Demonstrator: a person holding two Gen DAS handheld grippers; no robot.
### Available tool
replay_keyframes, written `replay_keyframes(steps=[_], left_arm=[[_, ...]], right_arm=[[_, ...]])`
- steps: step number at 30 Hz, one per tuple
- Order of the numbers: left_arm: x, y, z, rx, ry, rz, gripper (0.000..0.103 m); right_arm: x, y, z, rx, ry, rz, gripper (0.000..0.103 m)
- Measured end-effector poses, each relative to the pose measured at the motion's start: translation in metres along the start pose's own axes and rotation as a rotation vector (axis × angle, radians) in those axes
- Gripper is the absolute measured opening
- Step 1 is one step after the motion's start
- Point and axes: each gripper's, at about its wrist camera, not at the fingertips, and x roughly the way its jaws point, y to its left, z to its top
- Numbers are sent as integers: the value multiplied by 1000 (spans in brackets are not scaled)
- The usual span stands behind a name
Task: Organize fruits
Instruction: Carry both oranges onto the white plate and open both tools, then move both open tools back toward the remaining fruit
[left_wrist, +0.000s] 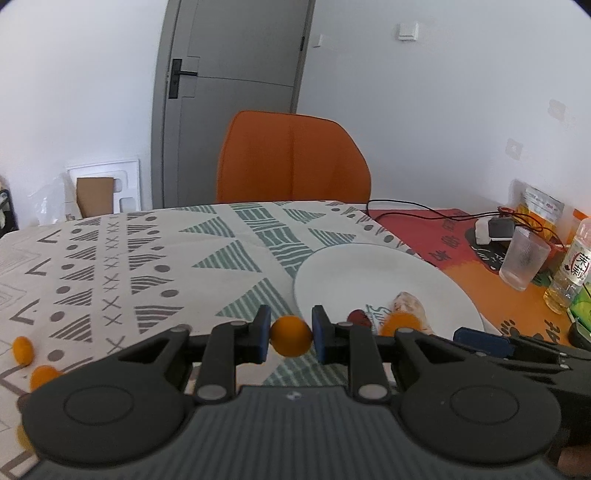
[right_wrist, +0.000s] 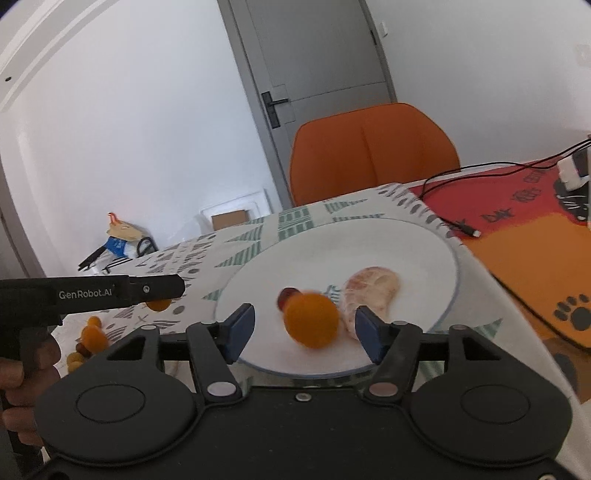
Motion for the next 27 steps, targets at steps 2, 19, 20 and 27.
replay_keyframes(steps=[2, 19, 20, 27], left_arm=[[4, -4, 1, 4, 3, -13, 22], [15, -24, 19, 40, -22, -45, 51], [13, -21, 19, 39, -23, -34, 58], [0, -1, 15, 14, -34, 47, 82]], right_arm=[[-1, -5, 0, 7, 2, -9, 61], [-8, -14, 2, 16, -4, -34, 62], [-8, -13, 2, 15, -5, -32, 64], [-6, -4, 1, 11, -5, -19, 71]])
